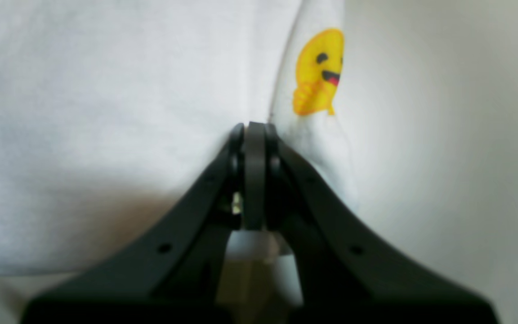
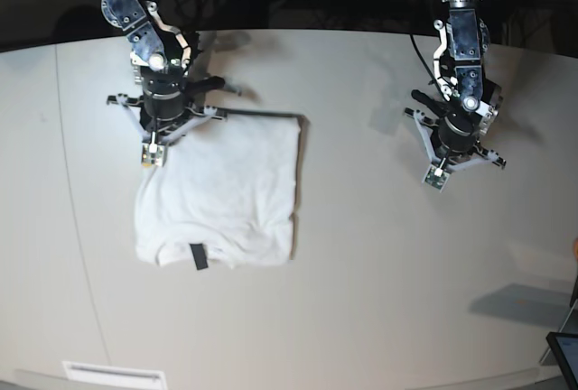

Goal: Fold the T-shirt properly
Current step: 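Press the left gripper on the shirt's edge to square the folded bundle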

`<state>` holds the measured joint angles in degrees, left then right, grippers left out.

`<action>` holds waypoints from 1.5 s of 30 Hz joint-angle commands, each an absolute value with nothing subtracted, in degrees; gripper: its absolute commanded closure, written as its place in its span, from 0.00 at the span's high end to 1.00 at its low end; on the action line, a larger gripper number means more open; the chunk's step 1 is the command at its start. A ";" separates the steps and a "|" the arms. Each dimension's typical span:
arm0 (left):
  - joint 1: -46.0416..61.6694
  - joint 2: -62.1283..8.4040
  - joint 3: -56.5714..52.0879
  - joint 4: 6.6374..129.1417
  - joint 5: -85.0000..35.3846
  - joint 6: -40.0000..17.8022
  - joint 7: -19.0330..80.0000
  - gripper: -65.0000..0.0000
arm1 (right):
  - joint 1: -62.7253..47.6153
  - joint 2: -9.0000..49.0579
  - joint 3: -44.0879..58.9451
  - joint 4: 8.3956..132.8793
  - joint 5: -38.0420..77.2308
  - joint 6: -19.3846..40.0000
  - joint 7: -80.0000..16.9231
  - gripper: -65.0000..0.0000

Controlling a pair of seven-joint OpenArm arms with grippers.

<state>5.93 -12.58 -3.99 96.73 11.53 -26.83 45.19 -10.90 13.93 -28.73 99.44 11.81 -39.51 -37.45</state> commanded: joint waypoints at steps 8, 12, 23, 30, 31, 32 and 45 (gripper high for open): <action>6.02 -12.18 -3.30 107.30 -5.58 -30.20 44.26 0.00 | -12.70 15.60 -28.70 101.14 14.55 -40.00 -42.42 0.00; 5.76 -10.07 0.57 109.93 -11.82 -30.64 44.26 0.00 | -12.26 15.60 -28.70 101.14 14.55 -40.00 -42.42 0.00; 1.36 -5.76 13.23 105.98 -17.80 -30.20 44.18 0.00 | -11.91 15.52 -28.70 100.88 14.55 -40.00 -42.42 0.00; 0.13 -4.53 18.86 96.92 -17.80 -30.20 43.74 0.00 | -12.00 15.52 -28.70 100.88 14.55 -40.00 -42.42 0.00; 0.31 -4.53 19.21 96.31 -17.80 -30.20 42.59 0.00 | -12.00 15.52 -28.70 100.88 14.55 -40.00 -42.42 0.00; 0.40 -4.53 19.74 95.60 -17.80 -30.20 41.10 0.00 | -12.09 15.52 -28.70 100.88 14.55 -40.00 -42.42 0.00; 1.98 -4.79 21.85 86.02 -9.10 -30.29 39.87 0.00 | -12.79 15.69 -28.70 100.88 14.55 -40.00 -42.51 0.00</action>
